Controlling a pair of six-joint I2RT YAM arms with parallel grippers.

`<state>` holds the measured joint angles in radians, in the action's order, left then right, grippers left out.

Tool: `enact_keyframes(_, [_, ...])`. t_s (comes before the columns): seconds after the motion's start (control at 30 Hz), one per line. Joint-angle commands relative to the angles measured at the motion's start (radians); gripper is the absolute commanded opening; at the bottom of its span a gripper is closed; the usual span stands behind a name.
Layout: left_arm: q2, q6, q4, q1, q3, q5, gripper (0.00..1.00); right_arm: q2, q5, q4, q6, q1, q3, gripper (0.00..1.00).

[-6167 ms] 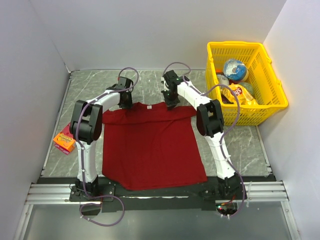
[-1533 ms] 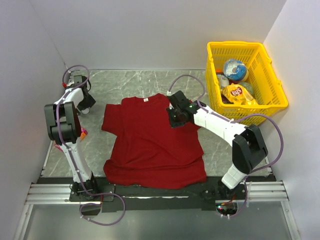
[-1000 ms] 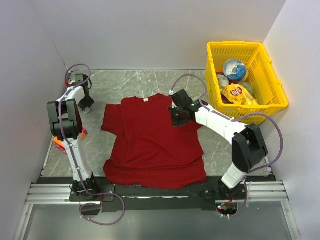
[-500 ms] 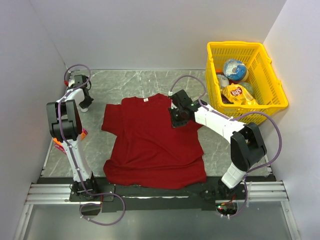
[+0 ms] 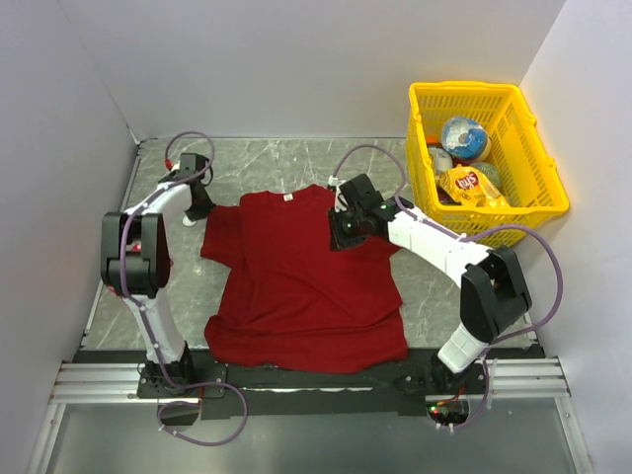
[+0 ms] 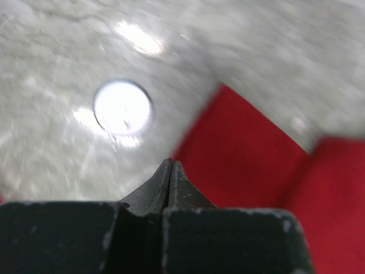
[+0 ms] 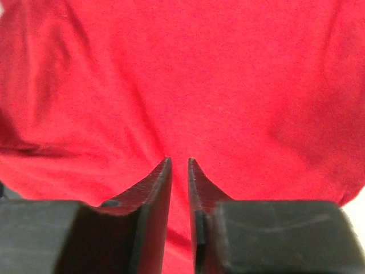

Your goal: Pin the brooch onto the clothing

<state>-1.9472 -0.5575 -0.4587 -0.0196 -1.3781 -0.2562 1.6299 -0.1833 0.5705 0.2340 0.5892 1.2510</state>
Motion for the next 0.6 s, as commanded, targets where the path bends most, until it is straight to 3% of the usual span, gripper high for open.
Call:
enact_keyframes(0.0, [0.186, 0.004, -0.012, -0.057, 0.016, -0.024, 0.01, -0.079, -0.064, -0.064, -0.019, -0.003, 0.022, 0.30])
enact_keyframes(0.27, [0.277, 0.008, -0.075, -0.099, -0.013, -0.054, 0.03, -0.067, -0.133, -0.092, -0.015, 0.000, 0.014, 0.36])
enact_keyframes(0.57, [0.137, -0.067, -0.124, 0.104, -0.041, 0.031, 0.39, -0.061, -0.150, -0.090, -0.032, 0.006, 0.018, 0.44])
